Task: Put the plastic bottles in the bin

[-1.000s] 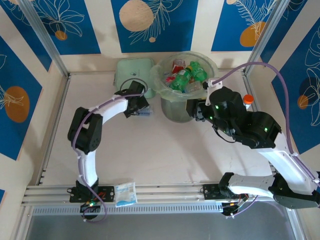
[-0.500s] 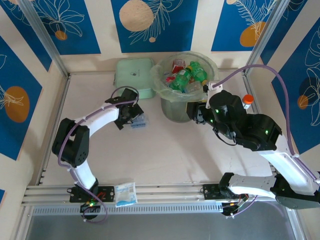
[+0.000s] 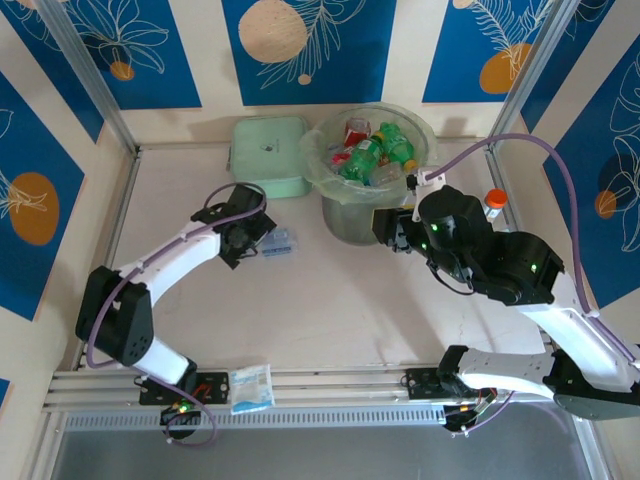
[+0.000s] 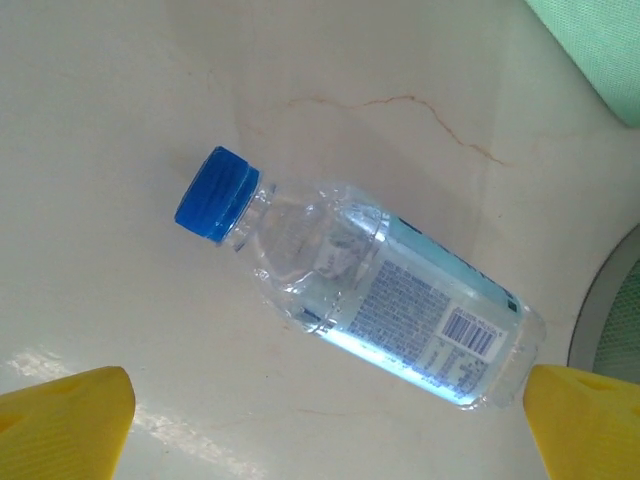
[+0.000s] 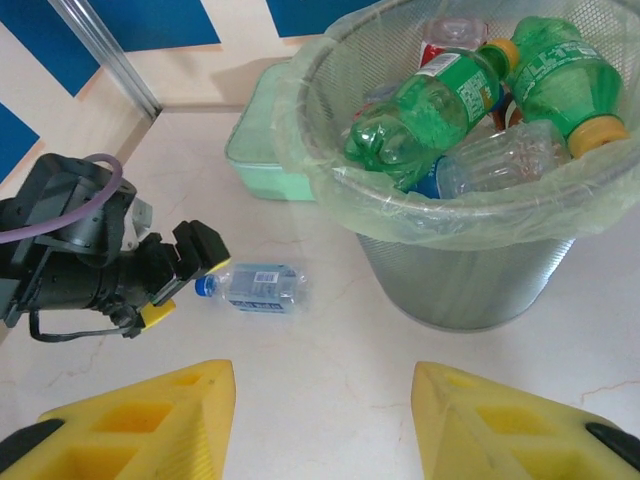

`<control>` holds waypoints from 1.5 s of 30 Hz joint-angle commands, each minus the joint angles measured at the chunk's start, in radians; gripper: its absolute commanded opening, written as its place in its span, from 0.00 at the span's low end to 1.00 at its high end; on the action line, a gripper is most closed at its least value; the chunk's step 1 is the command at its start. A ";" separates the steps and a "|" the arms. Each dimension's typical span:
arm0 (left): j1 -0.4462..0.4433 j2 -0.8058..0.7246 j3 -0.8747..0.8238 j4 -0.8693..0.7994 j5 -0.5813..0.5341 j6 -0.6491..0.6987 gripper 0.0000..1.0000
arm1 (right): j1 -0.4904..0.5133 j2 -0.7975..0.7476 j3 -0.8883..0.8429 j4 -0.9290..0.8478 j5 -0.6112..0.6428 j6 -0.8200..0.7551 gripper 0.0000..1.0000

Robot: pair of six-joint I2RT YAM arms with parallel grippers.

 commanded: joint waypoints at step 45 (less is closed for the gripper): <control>-0.002 0.138 0.215 -0.061 -0.080 0.091 0.55 | 0.008 -0.067 -0.020 0.050 0.019 -0.003 0.54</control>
